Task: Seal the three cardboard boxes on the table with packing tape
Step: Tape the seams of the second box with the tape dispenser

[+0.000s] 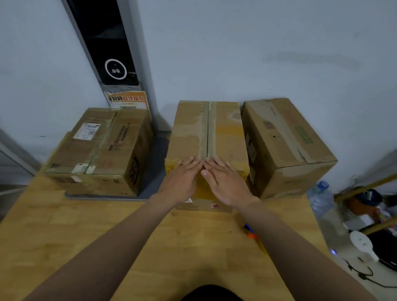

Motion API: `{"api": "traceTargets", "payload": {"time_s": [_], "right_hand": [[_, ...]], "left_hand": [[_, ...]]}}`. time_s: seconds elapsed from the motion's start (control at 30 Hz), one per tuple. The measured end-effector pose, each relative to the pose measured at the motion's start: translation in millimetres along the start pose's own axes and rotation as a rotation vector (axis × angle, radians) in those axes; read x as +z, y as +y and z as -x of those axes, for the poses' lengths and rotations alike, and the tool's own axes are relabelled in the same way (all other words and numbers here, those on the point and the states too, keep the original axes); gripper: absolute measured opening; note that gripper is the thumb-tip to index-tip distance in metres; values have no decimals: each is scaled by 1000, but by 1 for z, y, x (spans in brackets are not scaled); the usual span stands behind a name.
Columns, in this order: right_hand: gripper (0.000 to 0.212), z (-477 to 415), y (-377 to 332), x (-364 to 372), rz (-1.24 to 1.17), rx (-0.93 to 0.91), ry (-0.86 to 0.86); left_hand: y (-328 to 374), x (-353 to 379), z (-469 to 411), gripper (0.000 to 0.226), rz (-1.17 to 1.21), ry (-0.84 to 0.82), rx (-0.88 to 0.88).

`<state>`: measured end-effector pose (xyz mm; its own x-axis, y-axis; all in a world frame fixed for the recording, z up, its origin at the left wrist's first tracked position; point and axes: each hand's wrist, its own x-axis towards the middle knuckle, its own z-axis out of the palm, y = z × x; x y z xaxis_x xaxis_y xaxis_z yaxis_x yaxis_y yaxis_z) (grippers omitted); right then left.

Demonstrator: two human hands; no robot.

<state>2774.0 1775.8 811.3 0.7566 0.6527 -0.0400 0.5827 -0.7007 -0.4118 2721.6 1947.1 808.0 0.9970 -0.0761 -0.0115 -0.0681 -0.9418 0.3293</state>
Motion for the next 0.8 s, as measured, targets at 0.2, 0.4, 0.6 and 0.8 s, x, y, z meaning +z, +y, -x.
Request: {"api": "traceTargets", "payload": {"time_s": [0.2, 0.4, 0.6, 0.8], "right_hand": [[61, 9, 11, 15, 85, 33, 114], [64, 21, 20, 19, 113, 149, 197], [76, 20, 22, 17, 144, 330, 213], [75, 4, 12, 12, 224, 396, 240]], "left_hand": [[-16, 1, 5, 60, -119, -29, 21], [-30, 8, 20, 72, -350, -3, -42], [-24, 11, 14, 77, -351, 12, -83], [-25, 0, -9, 83, -227, 28, -286]]}}
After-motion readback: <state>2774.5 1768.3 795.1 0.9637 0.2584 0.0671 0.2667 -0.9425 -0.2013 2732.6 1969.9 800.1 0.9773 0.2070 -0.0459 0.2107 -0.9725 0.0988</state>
